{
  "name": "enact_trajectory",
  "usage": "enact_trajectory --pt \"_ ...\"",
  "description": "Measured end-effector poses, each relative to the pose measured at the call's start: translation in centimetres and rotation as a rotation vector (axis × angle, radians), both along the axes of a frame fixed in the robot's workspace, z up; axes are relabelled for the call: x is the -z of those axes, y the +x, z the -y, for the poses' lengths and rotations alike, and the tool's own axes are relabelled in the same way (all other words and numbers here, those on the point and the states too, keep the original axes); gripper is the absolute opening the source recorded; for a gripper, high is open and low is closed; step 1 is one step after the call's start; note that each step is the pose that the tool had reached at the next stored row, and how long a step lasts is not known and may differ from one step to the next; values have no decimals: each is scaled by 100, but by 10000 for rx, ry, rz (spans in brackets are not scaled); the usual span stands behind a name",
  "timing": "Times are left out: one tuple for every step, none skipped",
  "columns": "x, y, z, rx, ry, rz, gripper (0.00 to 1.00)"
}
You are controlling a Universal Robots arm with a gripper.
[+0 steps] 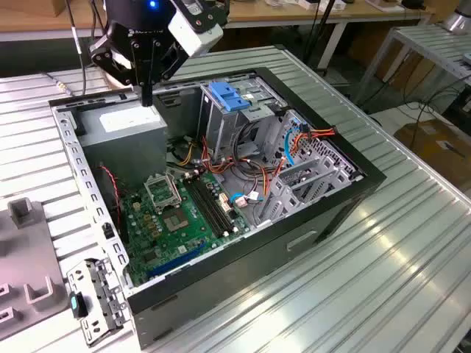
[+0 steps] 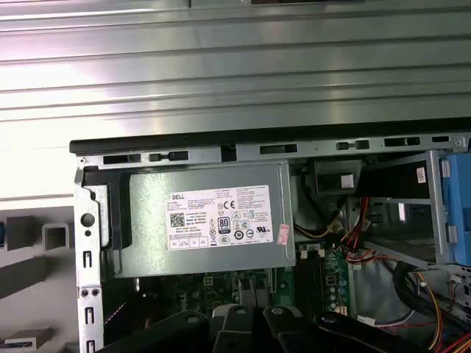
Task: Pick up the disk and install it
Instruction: 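Reach for the disk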
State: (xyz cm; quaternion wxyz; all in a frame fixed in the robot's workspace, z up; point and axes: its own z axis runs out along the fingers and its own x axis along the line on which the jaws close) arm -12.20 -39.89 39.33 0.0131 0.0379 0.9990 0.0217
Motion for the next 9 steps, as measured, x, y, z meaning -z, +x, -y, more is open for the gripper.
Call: enact_trajectory --pt "0 0 0 -1 0 0 11" --pt "0 -1 0 0 1 0 11" --pt "0 -6 0 1 0 0 11" --pt "0 -12 0 1 0 0 11" --pt "0 -16 0 0 1 0 11" --pt "0 -20 0 0 1 1 11" --pt "0 -27 0 0 0 0 11" --pt "0 -30 0 0 1 0 11" --pt "0 -38 0 0 1 0 11"
